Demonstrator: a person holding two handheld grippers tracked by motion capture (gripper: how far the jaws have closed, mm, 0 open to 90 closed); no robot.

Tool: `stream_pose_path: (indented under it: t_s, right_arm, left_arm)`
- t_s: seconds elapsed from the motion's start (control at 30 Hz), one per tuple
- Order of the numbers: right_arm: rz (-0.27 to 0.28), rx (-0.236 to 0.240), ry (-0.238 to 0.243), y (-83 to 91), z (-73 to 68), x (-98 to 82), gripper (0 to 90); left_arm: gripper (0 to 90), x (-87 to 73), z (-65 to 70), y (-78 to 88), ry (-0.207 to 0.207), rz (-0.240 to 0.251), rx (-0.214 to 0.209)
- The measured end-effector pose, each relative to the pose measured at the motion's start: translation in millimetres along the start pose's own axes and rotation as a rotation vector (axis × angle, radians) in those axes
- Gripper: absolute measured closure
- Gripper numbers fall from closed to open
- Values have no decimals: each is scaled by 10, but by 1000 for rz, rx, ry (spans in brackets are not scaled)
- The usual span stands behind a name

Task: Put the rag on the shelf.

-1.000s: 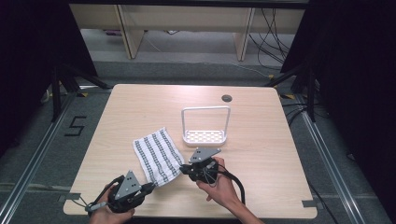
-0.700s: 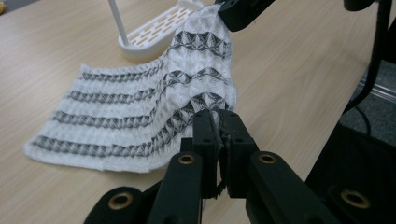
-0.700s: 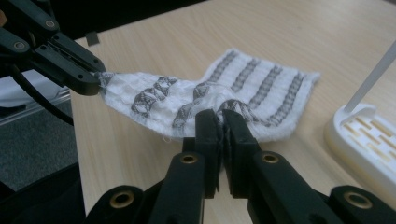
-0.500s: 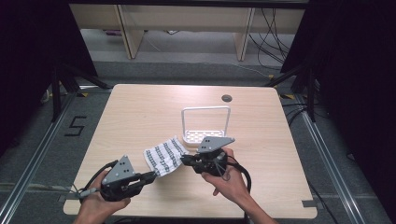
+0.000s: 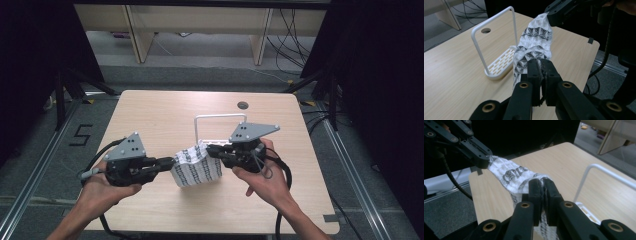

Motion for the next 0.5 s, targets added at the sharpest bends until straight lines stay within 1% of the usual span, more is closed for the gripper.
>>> stream_pose_path:
  t_s: [0.03,0.07,0.1,0.13,0.17,0.2,0.23,0.27,0.3,0.33,0.37,0.4,0.43,0.47,0.5]
  right_arm:
    - [2,-11,11,29,28,24,865]
    - [8,-24,15,52,53,47,865]
    - [6,-20,7,76,65,65,865]
    - [6,-20,7,76,65,65,865]
    - [11,-25,21,102,93,92,864]
    - [8,-33,1,136,100,113,865]
    - [25,-45,10,162,126,148,865]
    - [25,-54,5,229,151,207,865]
    - [25,-54,5,229,151,207,865]
    - [25,-62,-11,262,157,234,865]
    - [51,-73,11,296,209,300,864]
    - [54,-80,13,319,238,325,864]
    - [60,-85,7,327,261,344,864]
    - [58,-95,-6,341,283,357,864]
    - [62,-96,-6,346,314,369,864]
  left_arm:
    - [855,37,9,-32,2,5,-12]
    - [855,73,12,-55,-5,0,-14]
    - [855,115,17,-81,-5,1,-18]
    - [855,115,17,-81,-5,1,-18]
    - [855,156,22,-108,-8,4,-25]
    - [856,196,23,-132,-18,3,-30]
    - [855,235,26,-154,-23,2,-31]
    - [855,310,29,-204,-26,5,-34]
    - [855,310,29,-204,-26,5,-34]
    - [855,349,23,-237,-26,17,-38]
    - [856,383,8,-252,-29,8,-33]
    - [855,452,-32,-301,-24,11,-28]
    - [855,486,-58,-328,-19,17,-26]
    - [855,510,-84,-340,-19,11,-19]
    - [855,510,-84,-340,-19,11,-19]
Point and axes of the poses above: each handheld gripper's, and its own axes: y roughly backward along the jaws, x roughly out of its top, z roughly to its right, the point moved 7 cm from there along -y, roughly forward along the jaws, and after that the axes turned 9 degrees about z, right-handed, at the moved point
